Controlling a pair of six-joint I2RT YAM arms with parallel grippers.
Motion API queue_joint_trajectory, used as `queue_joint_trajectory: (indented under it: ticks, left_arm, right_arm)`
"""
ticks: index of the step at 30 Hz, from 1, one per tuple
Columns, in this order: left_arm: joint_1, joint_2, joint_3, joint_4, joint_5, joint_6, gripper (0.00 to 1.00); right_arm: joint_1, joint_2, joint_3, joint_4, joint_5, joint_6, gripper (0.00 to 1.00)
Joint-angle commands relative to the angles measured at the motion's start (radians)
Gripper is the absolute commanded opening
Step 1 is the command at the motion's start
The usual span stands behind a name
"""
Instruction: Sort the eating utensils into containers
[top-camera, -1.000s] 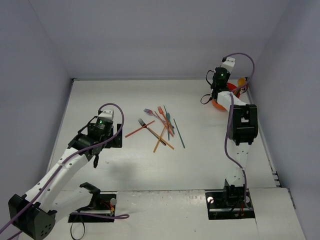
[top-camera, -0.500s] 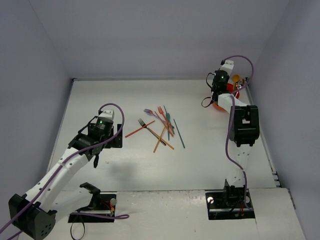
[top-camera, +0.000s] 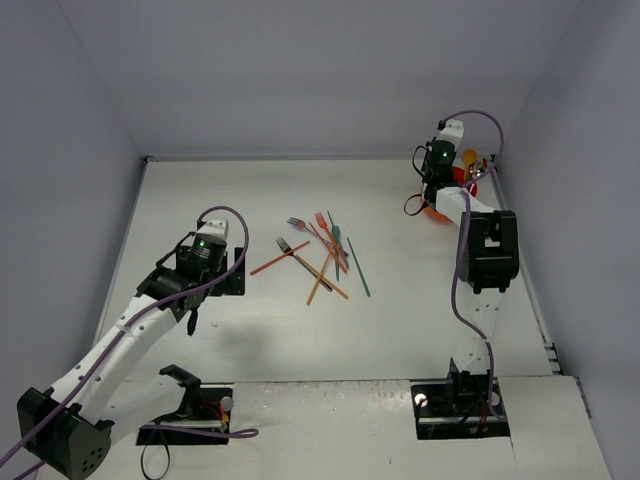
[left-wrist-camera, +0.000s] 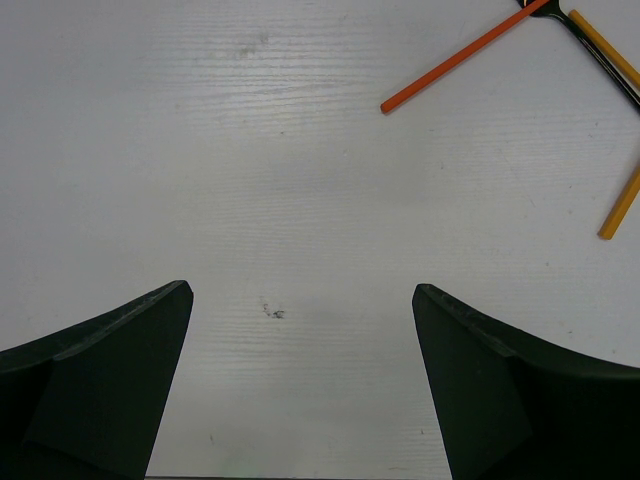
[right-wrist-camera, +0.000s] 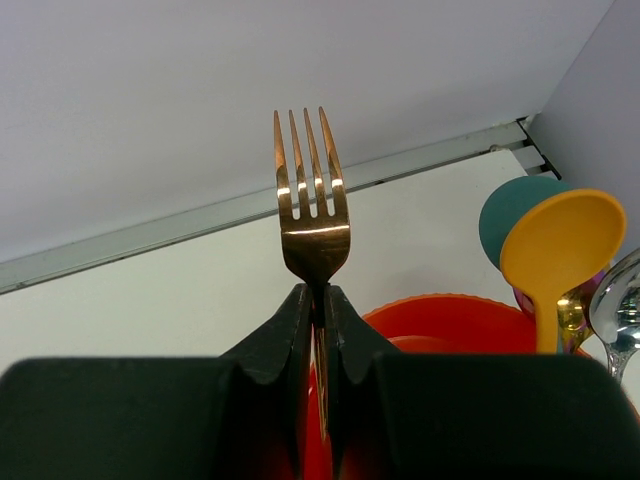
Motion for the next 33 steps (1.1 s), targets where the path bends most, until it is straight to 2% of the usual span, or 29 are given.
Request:
queue_joint_trajectory:
  ticks: [1,3,10,17,24,28,33]
  left_arm:
    - [0.007,-0.007,0.01,0.038,-0.002,0.009,0.91]
    - [0.007,-0.01,0.01,0.036,-0.002,0.009,0.91]
    - [0.007,-0.015,0.01,0.037,-0.003,0.007,0.91]
    - [0.007,-0.028,0.012,0.039,-0.003,0.007,0.91]
    - [0.007,-0.044,0.012,0.042,-0.004,0.006,0.91]
    - [0.007,-0.047,0.011,0.044,-0.004,0.005,0.91]
    - [0.007,-0.053,0.013,0.044,-0.002,0.006,0.91]
  right_arm:
    - [-0.002,-0.104,-0.004,0.045,-0.002,0.015,0.12]
    - [-0.002,-0.11,-0.007,0.045,-0.001,0.012,0.18]
    - [-0.002,-0.155,-0.031,0.045,0.0,0.0,0.21]
    - [0.002,-0.274,-0.079,0.014,-0.028,-0.012,0.32]
    - [0.051,-0.438,-0.087,-0.235,-0.154,-0.052,0.49]
    - [0.17,-0.476,-0.059,-0.453,-0.277,-0.094,0.52]
    - [0.308,-0.474,-0.082,-0.578,-0.388,-0.084,0.51]
